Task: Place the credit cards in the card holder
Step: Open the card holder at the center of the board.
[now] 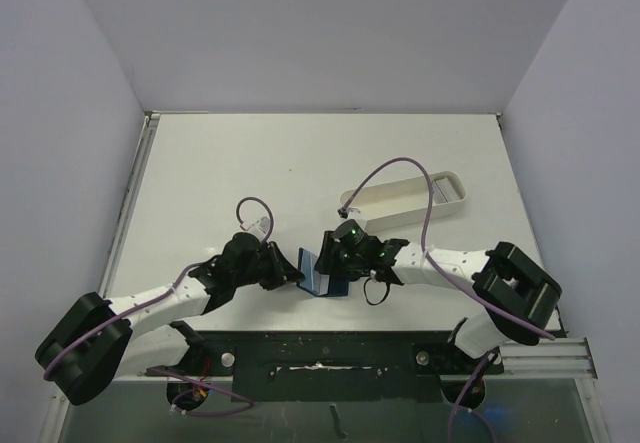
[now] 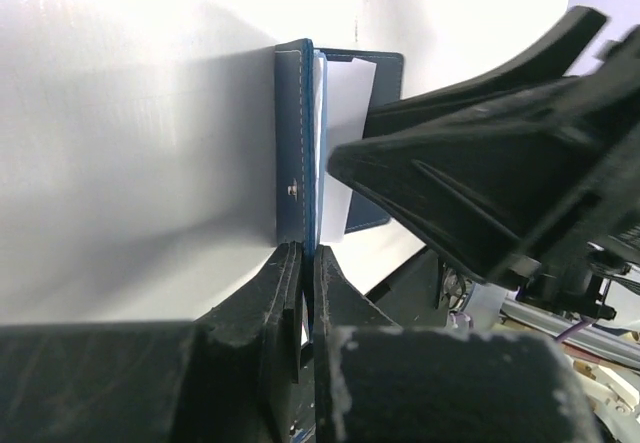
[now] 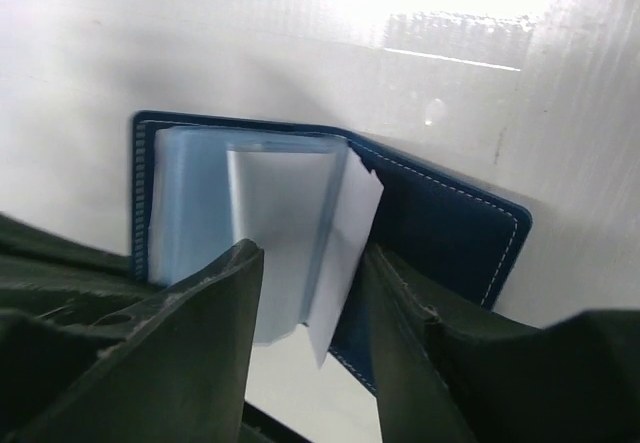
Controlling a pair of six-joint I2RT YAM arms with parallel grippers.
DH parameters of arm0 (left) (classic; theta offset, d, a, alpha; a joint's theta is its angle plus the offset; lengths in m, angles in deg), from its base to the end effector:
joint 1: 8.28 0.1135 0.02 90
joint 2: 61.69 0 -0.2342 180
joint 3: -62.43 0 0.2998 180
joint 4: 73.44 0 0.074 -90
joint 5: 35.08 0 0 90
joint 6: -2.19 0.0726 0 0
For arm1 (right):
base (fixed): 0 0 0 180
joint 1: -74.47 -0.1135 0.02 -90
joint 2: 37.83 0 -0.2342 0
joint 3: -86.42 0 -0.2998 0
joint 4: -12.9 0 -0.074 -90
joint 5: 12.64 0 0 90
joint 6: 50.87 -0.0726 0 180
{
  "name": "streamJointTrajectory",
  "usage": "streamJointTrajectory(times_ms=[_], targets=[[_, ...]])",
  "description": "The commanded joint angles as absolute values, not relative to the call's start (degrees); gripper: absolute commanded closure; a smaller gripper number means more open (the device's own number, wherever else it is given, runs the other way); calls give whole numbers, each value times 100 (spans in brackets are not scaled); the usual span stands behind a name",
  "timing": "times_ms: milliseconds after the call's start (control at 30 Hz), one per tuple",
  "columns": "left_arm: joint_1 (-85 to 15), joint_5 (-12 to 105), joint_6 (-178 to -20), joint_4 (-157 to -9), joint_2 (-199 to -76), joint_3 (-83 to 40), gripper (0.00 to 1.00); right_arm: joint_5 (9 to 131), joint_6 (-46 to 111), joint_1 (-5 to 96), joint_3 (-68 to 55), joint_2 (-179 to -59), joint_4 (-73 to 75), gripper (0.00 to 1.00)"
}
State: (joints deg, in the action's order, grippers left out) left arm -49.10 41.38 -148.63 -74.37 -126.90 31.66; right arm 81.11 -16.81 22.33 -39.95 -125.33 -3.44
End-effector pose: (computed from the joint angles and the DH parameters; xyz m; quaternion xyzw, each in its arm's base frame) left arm 0.2060 -0.2004 0.0729 -0.0999 0.8783 -0.4194 0.2067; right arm 0.2200 0.2753 0.0679 0.0423 0.9389 0.2572 0.2246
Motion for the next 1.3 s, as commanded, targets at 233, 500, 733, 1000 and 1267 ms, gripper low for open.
streamJointTrajectory(times_ms=[233,500,733,1000,1267], targets=[[-4906,4256,-14758,-7077,-12560,3199,100,7625,-1825,2252,-3798,-12152,396,44],[-4908,4286,-14731,-7136,-12533,3182,100,7541,-1888,2273,-3721,-12468,415,38],[-4915,4314,-14723,-7145,-12541,3172,100,7476,-1875,2341,-3721,-12641,421,41],[-4915,4350,-14698,-7250,-12537,3128,92,7497,-1886,2375,-3771,-12814,356,43],[-4915,4373,-14687,-7249,-12509,3147,97,7666,-1888,2376,-3847,-12798,211,45]])
